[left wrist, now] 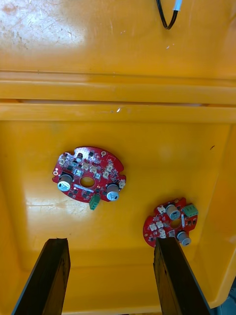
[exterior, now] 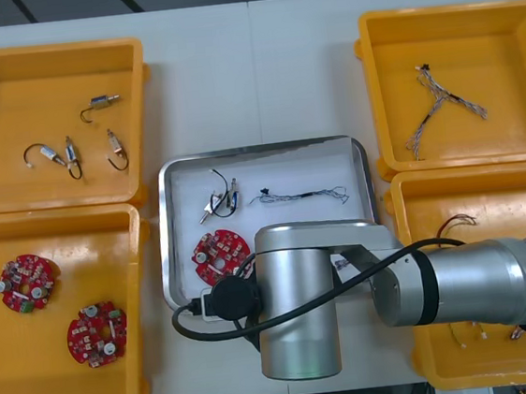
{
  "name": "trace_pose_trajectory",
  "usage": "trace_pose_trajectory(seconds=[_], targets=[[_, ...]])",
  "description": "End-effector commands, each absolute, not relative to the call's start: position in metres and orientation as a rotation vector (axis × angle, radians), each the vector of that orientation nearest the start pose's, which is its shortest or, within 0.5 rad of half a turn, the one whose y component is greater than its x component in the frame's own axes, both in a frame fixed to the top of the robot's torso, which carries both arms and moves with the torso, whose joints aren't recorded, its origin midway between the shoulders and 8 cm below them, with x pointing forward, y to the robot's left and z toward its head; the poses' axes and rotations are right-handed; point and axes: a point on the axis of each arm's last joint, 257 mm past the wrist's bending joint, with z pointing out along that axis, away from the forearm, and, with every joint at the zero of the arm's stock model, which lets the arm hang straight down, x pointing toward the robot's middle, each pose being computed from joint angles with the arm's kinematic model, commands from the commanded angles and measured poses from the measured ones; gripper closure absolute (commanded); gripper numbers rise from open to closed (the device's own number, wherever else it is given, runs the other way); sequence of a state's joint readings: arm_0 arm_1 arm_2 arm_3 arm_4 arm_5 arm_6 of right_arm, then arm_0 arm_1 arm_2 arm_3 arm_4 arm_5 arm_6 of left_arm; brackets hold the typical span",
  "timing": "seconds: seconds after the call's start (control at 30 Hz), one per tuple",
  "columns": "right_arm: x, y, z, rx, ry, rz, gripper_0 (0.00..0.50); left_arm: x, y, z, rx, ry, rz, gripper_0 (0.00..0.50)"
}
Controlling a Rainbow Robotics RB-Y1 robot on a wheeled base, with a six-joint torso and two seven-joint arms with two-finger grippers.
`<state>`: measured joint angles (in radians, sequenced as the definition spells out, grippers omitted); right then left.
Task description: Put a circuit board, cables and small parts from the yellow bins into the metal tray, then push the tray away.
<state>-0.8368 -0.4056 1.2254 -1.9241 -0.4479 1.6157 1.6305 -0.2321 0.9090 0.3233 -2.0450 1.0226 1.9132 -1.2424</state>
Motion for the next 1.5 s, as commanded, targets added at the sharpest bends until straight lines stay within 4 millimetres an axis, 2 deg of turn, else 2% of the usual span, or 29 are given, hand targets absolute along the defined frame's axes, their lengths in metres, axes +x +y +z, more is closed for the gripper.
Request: trace_pose_trajectory(seconds=[0.03, 0.1, 0.13, 0.17, 0.2, 0.23, 0.27, 0.37, 0.43, 0.63, 0.93, 1.13, 1.5], targets=[[0.349, 0.019, -0.308, -2.043, 1.809, -0.426, 0.0, 0.373, 0.404, -0.129, 0.044, 2.717, 0.023, 0.0], [0.348, 0.02, -0.308, -2.046, 1.805, -0.424, 0.0, 0.373, 0.404, -0.129, 0.044, 2.717, 0.023, 0.0], [0.347, 0.02, -0.308, -2.049, 1.803, -0.425, 0.044, 0.373, 0.404, -0.129, 0.044, 2.717, 0.023, 0.0], [0.347, 0.02, -0.308, -2.049, 1.804, -0.425, 0.096, 0.373, 0.404, -0.129, 0.044, 2.717, 0.023, 0.0], [0.347, 0.02, -0.308, -2.049, 1.804, -0.425, 0.204, 0.373, 0.404, -0.129, 0.044, 2.717, 0.023, 0.0], [0.347, 0.02, -0.308, -2.048, 1.802, -0.425, 0.333, 0.373, 0.404, -0.129, 0.044, 2.717, 0.023, 0.0], [0.347, 0.021, -0.308, -2.049, 1.801, -0.425, 0.428, 0.373, 0.404, -0.129, 0.044, 2.717, 0.023, 0.0], [0.349, 0.023, -0.304, -2.041, 1.786, -0.432, 0.486, 0.373, 0.404, -0.129, 0.044, 2.717, 0.023, 0.0], [0.351, 0.023, -0.303, -2.037, 1.779, -0.442, 0.5, 0.373, 0.404, -0.129, 0.044, 2.717, 0.023, 0.0], [0.363, 0.022, -0.293, -2.019, 1.756, -0.482, 0.5, 0.373, 0.404, -0.129, 0.044, 2.717, 0.023, 0.0], [0.39, 0.016, -0.273, -1.989, 1.718, -0.575, 0.5, 0.373, 0.404, -0.129, 0.044, 2.717, 0.023, 0.0], [0.416, 0.013, -0.257, -1.957, 1.706, -0.652, 0.5, 0.373, 0.404, -0.129, 0.044, 2.717, 0.023, 0.0], [0.452, 0.016, -0.227, -1.904, 1.678, -0.763, 0.5, 0.373, 0.404, -0.129, 0.044, 2.717, 0.023, 0.0]])
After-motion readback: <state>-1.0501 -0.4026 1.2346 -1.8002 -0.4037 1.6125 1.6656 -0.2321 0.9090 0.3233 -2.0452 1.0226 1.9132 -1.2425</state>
